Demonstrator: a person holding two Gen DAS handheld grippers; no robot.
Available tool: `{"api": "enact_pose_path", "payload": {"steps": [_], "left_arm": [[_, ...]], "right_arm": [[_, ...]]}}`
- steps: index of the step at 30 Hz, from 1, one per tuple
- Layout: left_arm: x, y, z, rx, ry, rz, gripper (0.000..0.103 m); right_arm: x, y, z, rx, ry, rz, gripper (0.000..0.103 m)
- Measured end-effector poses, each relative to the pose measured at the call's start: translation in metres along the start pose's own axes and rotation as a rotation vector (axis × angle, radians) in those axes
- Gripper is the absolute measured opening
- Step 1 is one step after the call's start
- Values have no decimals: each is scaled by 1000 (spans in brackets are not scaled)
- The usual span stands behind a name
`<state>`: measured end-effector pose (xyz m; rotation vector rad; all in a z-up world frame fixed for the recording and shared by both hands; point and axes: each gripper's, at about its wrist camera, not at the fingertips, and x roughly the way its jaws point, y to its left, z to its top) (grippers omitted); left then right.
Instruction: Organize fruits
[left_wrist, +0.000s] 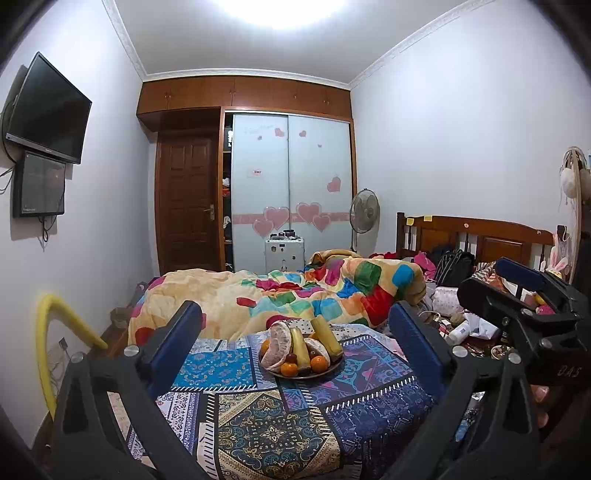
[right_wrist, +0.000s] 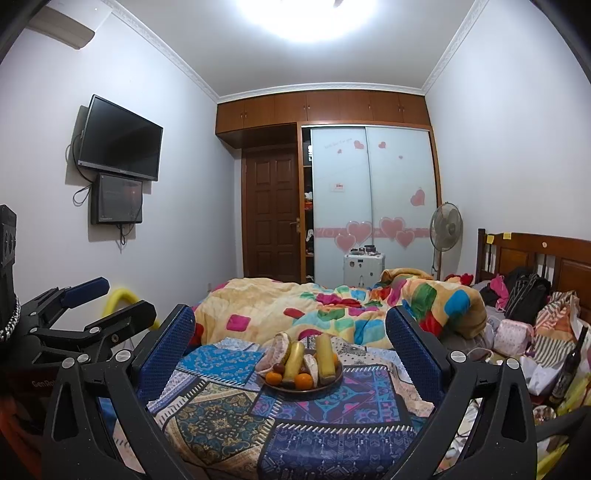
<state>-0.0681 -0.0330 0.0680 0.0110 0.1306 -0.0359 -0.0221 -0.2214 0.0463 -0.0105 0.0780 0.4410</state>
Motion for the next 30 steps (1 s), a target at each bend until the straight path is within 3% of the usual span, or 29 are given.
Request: {"api": "enact_pose_path", "payload": {"steps": [30], "left_arm": [[4,-2,-1,-3,10,-9,102]], "right_arm": [[-1,1,0,-1,1,-3,103]]}}
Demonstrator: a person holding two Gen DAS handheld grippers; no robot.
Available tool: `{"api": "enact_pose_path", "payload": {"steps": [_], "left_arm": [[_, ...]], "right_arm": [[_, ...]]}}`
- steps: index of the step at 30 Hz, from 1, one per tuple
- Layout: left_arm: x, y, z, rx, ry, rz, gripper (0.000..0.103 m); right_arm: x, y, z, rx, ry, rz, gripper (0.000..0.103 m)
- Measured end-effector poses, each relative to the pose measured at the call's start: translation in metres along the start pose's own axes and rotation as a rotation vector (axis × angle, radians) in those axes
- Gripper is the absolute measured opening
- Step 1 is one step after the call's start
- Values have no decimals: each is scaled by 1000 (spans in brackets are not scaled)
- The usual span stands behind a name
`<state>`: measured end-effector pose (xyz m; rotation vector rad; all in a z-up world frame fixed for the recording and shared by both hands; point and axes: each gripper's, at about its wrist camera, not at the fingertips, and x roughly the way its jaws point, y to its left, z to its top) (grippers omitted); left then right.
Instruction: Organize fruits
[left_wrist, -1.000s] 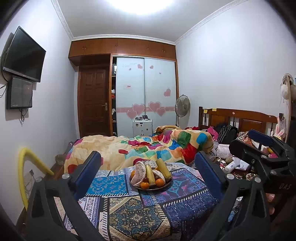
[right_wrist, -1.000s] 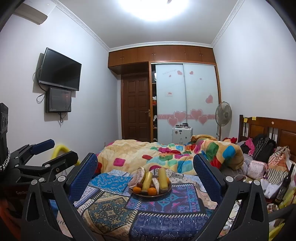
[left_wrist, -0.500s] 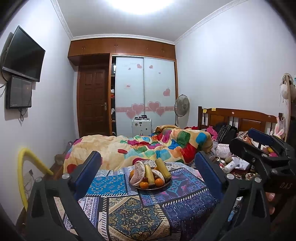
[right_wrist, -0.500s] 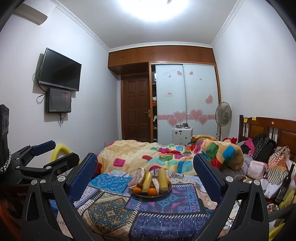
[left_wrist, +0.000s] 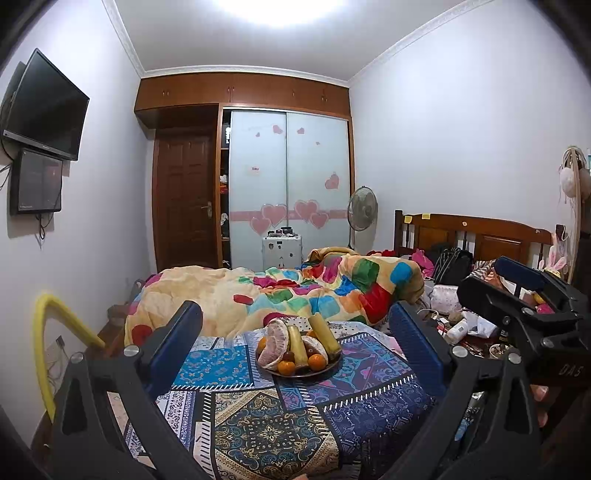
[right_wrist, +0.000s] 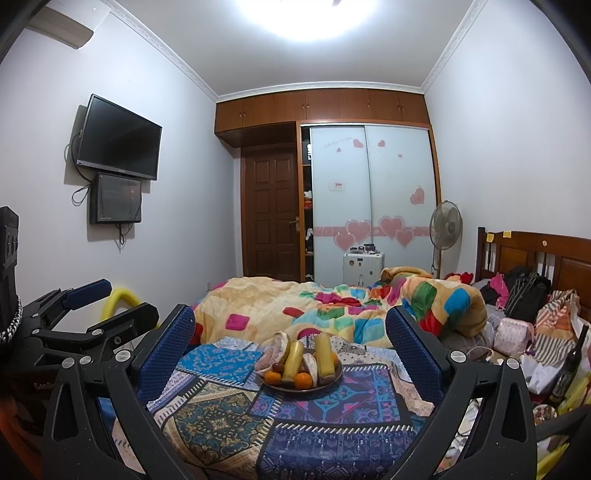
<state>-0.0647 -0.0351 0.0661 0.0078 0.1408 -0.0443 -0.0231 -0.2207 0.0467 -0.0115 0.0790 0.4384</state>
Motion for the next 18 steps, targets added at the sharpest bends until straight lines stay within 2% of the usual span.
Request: {"api": "enact_pose_path", "payload": {"steps": [18], "left_arm": [[7,3,-4,-10,17,-13,102]], "right_arm": [[4,1,-5,5,9,0,103]]}}
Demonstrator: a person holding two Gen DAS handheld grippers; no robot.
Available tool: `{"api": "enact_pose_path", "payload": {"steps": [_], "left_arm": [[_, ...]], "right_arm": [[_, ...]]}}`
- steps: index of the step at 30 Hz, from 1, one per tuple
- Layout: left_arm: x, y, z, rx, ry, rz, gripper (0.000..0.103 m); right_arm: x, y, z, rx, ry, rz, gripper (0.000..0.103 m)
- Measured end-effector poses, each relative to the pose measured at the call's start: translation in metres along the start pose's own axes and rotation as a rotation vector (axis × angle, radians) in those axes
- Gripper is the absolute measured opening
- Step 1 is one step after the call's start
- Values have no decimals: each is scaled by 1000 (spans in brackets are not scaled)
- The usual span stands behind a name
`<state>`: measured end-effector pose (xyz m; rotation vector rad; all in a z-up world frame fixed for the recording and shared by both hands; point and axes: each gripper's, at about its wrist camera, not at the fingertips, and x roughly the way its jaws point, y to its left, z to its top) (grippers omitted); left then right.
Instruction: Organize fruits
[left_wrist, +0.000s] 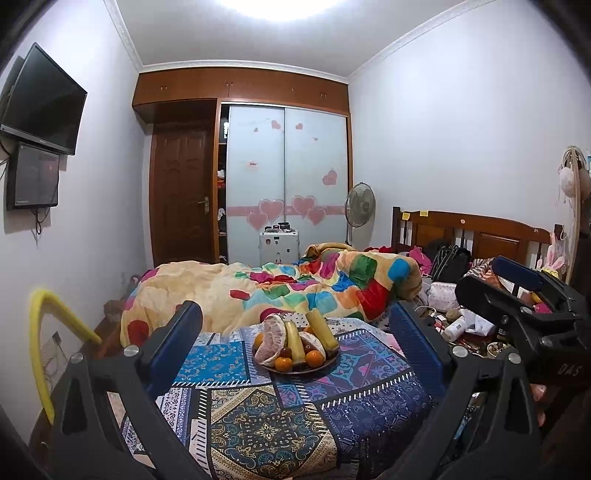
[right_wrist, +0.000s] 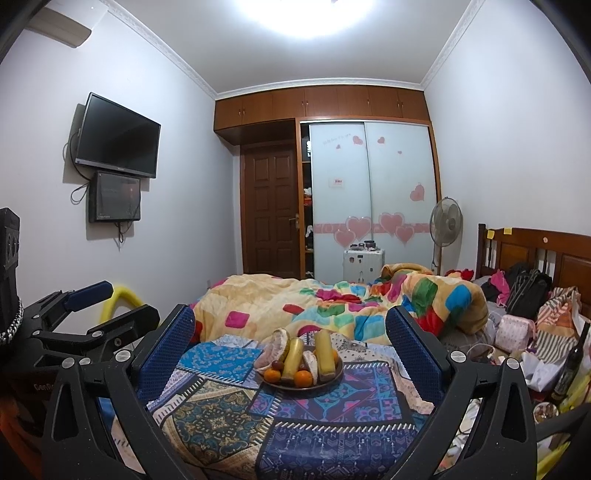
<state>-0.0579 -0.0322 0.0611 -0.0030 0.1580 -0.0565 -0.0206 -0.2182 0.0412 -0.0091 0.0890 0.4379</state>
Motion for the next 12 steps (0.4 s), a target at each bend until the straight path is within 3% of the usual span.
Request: {"api": "enact_pose_path", "payload": {"steps": [12], "left_arm": [[0,2,0,-2,6,-9,102]], "right_arm": [[4,2,-4,2,8,5,103]]}}
